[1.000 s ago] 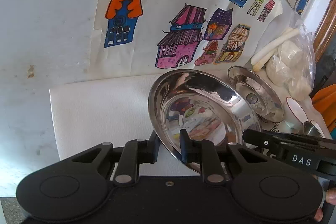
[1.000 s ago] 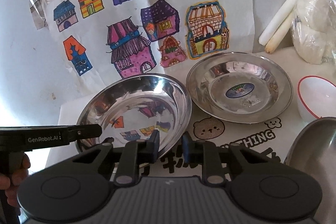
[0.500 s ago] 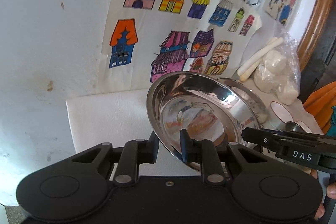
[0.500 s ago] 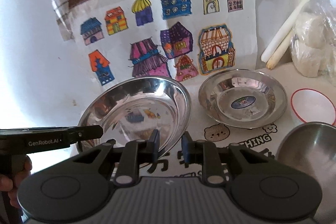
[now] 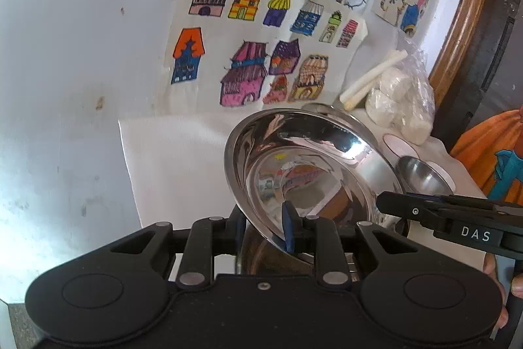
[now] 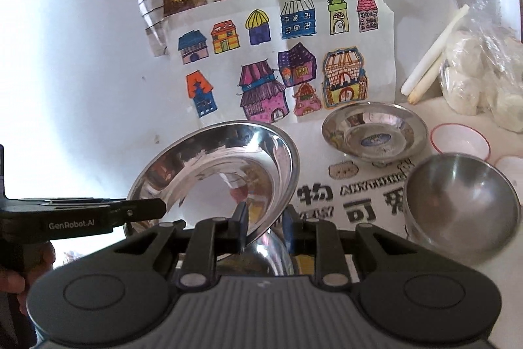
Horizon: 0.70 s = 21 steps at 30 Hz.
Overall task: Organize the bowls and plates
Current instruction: 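Lift the large steel plate with both grippers and lower it onto another steel plate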
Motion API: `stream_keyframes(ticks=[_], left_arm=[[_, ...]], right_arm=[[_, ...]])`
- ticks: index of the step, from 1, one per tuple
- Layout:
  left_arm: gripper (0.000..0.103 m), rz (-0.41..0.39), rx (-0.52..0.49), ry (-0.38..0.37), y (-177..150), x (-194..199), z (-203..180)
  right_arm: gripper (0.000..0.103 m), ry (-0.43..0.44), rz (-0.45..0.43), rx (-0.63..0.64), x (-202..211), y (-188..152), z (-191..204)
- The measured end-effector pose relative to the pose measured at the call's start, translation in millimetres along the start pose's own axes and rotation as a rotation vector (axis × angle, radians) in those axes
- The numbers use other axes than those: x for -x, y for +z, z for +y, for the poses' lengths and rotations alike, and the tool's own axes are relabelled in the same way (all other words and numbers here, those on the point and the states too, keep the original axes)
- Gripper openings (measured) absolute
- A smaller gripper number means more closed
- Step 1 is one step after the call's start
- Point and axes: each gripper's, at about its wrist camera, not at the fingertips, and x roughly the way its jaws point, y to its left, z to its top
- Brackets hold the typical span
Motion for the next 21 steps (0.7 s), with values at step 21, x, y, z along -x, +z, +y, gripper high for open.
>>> stream_keyframes(ticks=[21], left_arm=[[0.029,0.103,-0.044,0.025,-36,8,-20]], right_arm=[[0.026,-0.013,0.067,-0.037,28,-37,1]])
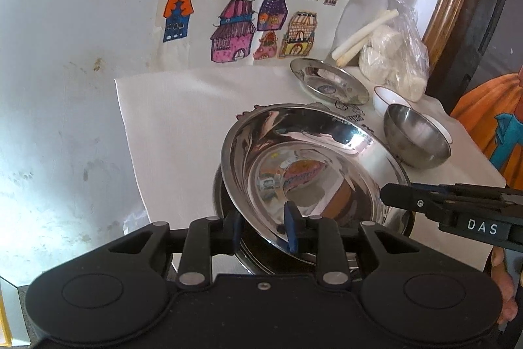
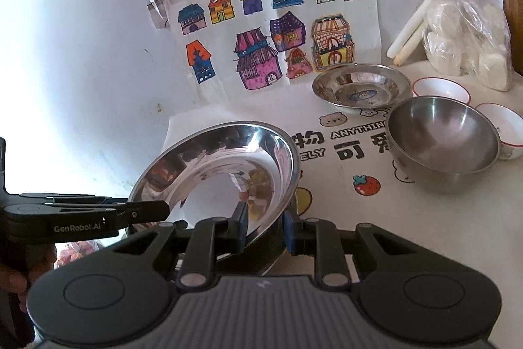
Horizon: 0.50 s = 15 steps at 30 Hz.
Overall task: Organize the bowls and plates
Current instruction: 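Lift the large steel plate with both grippers and lower it onto another steel plate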
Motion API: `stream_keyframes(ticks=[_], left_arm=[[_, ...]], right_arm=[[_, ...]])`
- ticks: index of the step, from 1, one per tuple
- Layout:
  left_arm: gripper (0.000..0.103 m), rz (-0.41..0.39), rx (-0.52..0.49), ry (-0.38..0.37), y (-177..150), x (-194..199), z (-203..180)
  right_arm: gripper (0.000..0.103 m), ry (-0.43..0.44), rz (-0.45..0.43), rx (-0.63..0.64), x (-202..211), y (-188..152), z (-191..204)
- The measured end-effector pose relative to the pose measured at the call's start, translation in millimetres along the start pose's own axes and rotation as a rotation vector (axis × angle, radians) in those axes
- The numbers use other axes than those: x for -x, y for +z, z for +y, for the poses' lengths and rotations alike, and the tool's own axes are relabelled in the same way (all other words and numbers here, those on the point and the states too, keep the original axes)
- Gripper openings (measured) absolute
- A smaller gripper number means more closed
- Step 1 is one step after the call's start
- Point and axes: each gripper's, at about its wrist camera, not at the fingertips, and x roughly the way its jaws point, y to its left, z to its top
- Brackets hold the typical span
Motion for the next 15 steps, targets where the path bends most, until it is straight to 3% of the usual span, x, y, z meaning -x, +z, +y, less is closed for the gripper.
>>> stream_keyframes(ticks=[15], left_arm=[[0.032,0.060,-0.066,0.031,5,3,-14]], right_arm=[[0.026,-0.008,0.032,0.008,-1,-6,-3]])
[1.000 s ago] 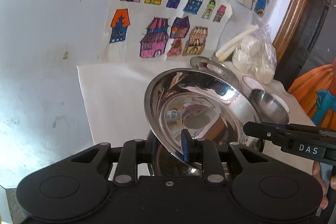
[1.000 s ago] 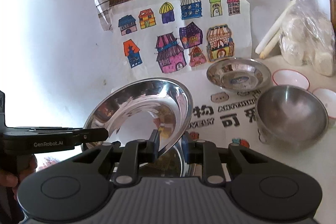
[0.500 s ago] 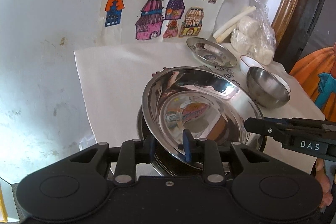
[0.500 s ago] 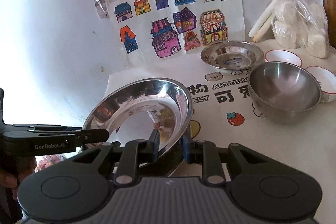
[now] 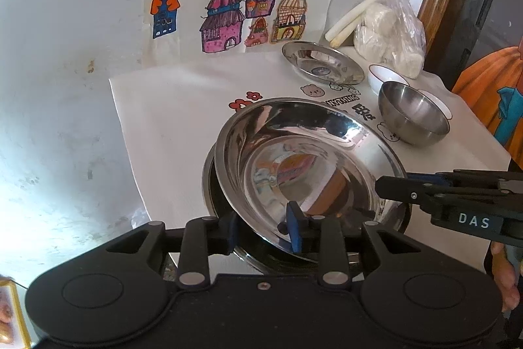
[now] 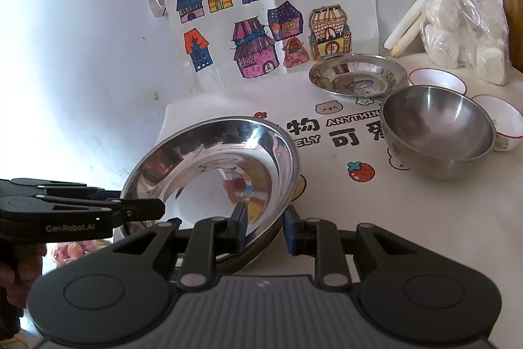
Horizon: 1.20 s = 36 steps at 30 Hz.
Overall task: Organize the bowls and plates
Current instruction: 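Lift the large steel plate with both grippers and lower it onto another steel plate, then open both grippers to release the stacked plate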
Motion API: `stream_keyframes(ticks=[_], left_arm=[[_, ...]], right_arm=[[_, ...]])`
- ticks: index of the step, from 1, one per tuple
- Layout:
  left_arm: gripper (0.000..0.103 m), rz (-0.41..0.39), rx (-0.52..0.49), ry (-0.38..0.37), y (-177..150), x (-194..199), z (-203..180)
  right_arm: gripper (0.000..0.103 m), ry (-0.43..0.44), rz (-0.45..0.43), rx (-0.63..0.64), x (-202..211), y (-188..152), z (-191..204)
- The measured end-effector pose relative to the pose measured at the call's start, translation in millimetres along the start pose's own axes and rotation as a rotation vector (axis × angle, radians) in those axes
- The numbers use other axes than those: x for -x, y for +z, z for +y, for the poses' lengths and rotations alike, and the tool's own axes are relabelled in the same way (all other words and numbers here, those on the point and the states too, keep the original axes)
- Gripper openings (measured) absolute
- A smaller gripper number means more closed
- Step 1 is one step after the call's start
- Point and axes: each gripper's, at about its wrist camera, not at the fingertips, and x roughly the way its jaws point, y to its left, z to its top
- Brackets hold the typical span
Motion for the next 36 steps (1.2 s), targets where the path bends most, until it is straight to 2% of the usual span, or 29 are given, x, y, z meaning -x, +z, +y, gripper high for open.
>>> stream_keyframes(ticks=[7,28,31,33,36], left_arm=[[0.033,0.014,-0.020,0.012,2,-1,-4],[0.046,0.063,-0.060,0.018,8,4,-13],[0.053,0.064,-0.080,0.034,9,6,-16],[0.063,0.065,-0.101,0.055,9,7,-18],[0.073,0.044,-0.131,0.076,8,11,-20]], right_arm=[[0.027,0.000,0.017,-0.002,-5,-1,-1],[0.029,-0.007,0.030,0.037,-12,-1,3],[0.029,-0.002,0.027,0.034,-13,-1,2],[0.029,-0.001,0.022,0.037,-13,-1,2],[0.030,-0.003,0.020,0.045,-13,-2,3]])
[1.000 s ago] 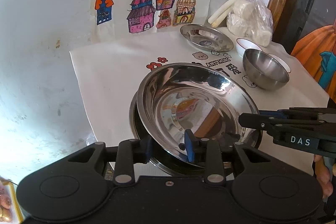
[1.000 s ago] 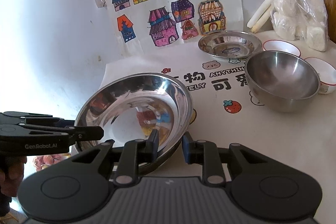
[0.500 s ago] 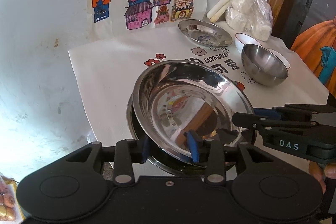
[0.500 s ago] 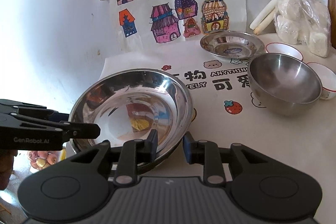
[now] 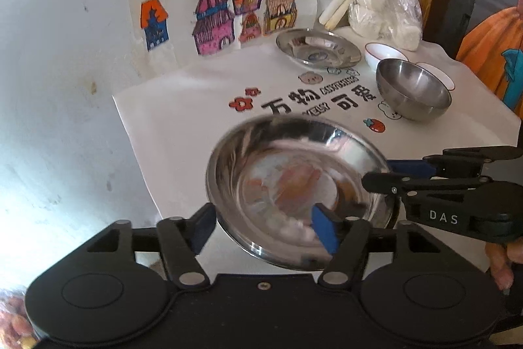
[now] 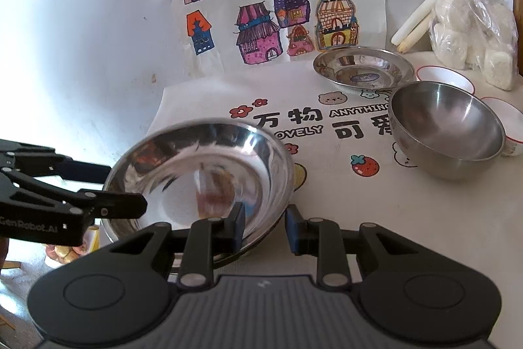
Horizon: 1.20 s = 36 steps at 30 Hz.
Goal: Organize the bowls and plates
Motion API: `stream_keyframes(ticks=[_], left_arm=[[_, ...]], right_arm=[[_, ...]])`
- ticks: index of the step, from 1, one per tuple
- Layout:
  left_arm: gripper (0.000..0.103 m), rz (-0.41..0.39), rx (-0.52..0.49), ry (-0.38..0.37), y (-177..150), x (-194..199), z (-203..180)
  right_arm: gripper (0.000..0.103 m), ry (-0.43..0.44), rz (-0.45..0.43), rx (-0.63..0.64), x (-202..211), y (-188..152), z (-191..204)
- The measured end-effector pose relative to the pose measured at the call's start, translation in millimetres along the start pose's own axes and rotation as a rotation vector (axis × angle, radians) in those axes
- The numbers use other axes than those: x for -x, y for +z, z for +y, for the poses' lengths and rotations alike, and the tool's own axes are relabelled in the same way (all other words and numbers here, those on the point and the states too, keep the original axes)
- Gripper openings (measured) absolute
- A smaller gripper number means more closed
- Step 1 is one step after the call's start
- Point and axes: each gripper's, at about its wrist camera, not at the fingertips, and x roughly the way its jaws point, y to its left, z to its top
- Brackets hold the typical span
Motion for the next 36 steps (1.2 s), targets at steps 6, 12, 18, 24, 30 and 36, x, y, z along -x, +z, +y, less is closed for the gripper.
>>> stream_keyframes(ticks=[6,12,18,24,30,36], left_arm=[[0.085,-0.035,-0.026,0.012,2,9,-4],[0.095,-0.055,-0.026,0.027,7,9,-6],[0.102,-0.085,0.010,0.066,16,3,0],[0.102,-0.185,0.100,0.109,29,-5,8],[0.102,-0.569,0.300,0.171,22,15,14],[0.102,-0.544,0.215,0.172,58,4,10]], right_arm=[[0.033,0.005,-0.003,-0.005,3,1,0],[0.054,0.004,-0.040,-0.010,10,4,-3],[0.084,-0.012,-0.091,-0.020,18,6,-13],[0.102,-0.034,-0.157,-0.006,24,14,-28],[0.103,-0.077,-0.213,0.026,24,26,-48],[0.103,-0.108,-0.221,0.036,17,50,-77]])
